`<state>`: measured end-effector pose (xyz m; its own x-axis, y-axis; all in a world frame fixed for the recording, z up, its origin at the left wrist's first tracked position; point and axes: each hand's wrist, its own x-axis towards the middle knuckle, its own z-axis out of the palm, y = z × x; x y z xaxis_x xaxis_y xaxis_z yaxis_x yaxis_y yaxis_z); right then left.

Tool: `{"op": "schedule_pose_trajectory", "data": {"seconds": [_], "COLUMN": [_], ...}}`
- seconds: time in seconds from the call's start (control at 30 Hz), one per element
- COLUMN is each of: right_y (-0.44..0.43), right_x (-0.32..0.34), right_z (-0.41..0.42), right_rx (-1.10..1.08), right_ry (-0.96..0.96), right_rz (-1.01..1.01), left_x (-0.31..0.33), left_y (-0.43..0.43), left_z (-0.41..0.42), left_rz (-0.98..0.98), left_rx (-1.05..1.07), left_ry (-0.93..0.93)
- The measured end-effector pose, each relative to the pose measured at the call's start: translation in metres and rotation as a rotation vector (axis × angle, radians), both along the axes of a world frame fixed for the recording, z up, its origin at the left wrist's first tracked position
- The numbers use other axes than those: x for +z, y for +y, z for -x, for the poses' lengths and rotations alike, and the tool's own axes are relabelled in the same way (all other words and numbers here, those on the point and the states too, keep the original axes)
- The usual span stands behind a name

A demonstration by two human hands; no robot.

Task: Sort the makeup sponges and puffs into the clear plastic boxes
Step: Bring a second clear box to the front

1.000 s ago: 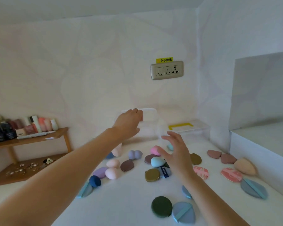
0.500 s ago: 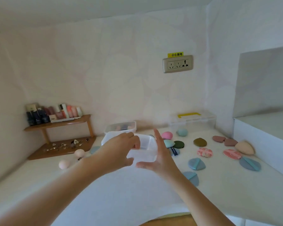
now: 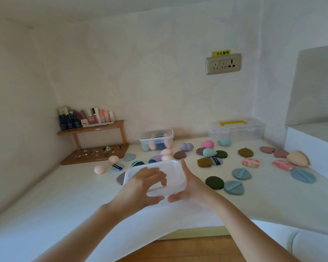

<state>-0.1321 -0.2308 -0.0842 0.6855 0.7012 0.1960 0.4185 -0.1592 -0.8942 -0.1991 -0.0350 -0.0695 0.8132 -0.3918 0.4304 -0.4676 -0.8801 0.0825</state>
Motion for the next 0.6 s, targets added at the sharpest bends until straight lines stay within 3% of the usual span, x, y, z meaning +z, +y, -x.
{"op": "schedule_pose_trajectory", "data": {"seconds": [0.1, 0.47, 0.6], "right_y": [0.005, 0.008, 0.013], "right_x": [-0.006, -0.014, -0.025], "right_z": [-0.005, -0.005, -0.013], "right_rx": [-0.048, 0.032, -0.107], "right_ry": [0.033, -0.089, -0.085], "right_rz": [0.033, -0.106, -0.072], "left_x": [-0.006, -0.015, -0.024], "left_y": [0.002, 0.014, 0.031], "left_z": [0.002, 0.014, 0.011], "left_rz": [0.018, -0.136, -0.037], "left_rx": [-0.049, 0.104, 0.133], "left_ry": [-0.125, -0.155, -0.142]}}
